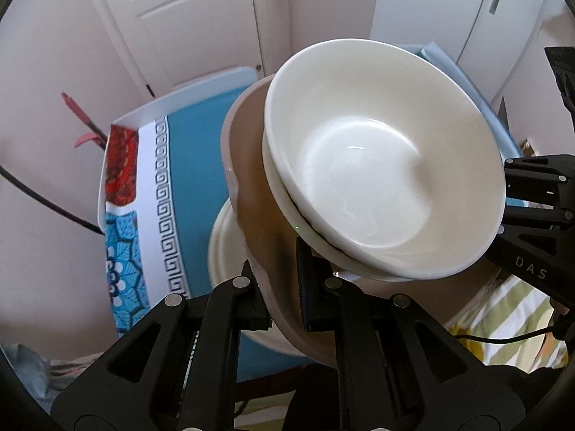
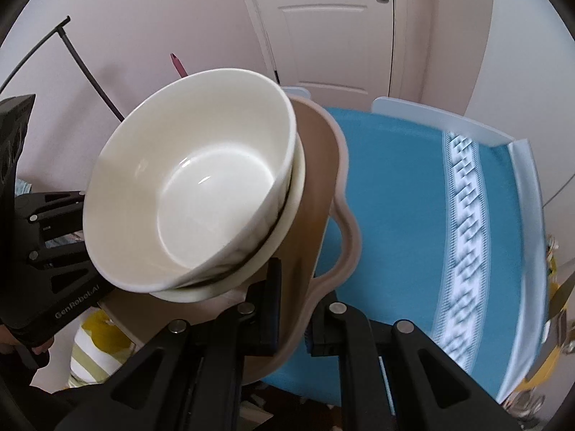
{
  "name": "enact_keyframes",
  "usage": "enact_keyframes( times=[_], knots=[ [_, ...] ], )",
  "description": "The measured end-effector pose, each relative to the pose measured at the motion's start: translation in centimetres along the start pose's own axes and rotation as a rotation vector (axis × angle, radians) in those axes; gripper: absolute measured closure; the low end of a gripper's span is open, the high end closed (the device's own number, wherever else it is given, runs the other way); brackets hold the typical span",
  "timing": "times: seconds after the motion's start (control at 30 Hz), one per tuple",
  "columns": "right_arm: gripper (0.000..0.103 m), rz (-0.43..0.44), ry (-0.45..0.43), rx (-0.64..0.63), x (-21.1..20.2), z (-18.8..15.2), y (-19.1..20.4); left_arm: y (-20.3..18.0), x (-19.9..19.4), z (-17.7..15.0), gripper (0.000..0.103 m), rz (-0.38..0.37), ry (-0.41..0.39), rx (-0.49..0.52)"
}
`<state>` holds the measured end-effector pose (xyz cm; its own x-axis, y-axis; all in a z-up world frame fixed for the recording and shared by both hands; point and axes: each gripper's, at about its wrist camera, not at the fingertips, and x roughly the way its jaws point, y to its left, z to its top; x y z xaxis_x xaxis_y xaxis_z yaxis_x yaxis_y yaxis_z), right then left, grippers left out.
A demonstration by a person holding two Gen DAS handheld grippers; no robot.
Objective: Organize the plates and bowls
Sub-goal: 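Carry the nested bowls with both grippers and lower them onto the plate stack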
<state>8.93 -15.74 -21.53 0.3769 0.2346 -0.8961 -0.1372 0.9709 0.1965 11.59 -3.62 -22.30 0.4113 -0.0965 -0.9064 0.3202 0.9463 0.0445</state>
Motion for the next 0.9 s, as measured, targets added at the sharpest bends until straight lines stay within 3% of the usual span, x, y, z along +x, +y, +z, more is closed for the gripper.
enact_keyframes(
  times=[0.23, 0.5, 0.9],
  knots=[
    [0.093, -0.025, 0.037, 0.039, 3.2, -1.1, 2.3, 2.3, 2.7, -2.0, 0.095, -0.034, 0.035, 0.020],
    [0.093, -0.033, 0.054, 0.035, 5.8, -1.8, 2.3, 2.7, 5.3, -3.0, 0.095, -0.044, 0.056, 0.011],
    [0.093, -0.060, 0.059, 0.049, 5.9, -2.1, 2.6, 2.6, 5.9, -3.9, 0.094, -0.056, 0.056, -0.020]
  ],
)
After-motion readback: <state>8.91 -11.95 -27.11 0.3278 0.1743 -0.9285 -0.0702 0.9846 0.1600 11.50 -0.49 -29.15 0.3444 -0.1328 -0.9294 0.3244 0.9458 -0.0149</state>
